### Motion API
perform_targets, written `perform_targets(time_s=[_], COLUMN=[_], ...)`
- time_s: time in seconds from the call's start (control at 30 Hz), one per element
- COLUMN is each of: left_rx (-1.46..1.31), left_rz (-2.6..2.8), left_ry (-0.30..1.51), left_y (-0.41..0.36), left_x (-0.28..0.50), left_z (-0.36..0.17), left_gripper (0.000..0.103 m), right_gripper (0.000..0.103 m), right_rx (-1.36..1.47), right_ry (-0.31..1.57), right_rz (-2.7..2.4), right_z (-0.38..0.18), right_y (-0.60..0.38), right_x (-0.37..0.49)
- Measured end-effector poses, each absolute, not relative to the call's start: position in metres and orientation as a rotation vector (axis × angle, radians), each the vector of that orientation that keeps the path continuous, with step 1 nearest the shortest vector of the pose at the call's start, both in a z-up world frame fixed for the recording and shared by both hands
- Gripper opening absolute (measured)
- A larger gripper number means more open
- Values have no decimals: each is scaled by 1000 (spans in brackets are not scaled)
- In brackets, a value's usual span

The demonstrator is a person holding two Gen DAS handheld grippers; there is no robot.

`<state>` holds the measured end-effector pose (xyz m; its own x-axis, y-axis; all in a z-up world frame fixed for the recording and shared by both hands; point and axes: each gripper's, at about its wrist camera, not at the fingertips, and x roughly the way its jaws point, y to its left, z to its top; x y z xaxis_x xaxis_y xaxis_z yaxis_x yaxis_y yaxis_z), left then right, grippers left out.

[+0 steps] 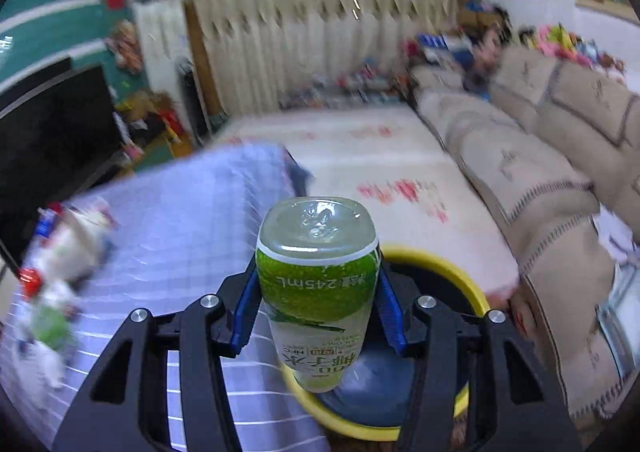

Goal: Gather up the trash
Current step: 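Carry the bottle over the yellow bin and open the right gripper, then grasp the green-lidded plastic cup with the left gripper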

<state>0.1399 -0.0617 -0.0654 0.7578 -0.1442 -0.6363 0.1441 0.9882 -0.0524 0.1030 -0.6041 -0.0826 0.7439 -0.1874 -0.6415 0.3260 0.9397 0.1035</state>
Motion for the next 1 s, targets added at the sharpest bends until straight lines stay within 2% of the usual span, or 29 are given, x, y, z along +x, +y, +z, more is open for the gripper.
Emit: perform_targets(time_s=[0.2,0.43,0.7,1.0], left_rx=[29,52,77,112], left_rz=[-181,-219,-284,-422], left_ry=[704,725,737,740], left_y=[-81,-101,-121,-147], left_x=[143,144,144,153], left_z=[-68,-77,-85,-93], left_gripper=[99,99,99,99], right_gripper=[49,50,50,56], right_rx=[243,248,237,251], right_ry=[904,1054,1058,969], right_rz=[-343,-380,-390,-358], right_z=[-168,-220,-223,-190], right_y=[-641,-650,-652,-638], right_x=[137,159,156,131])
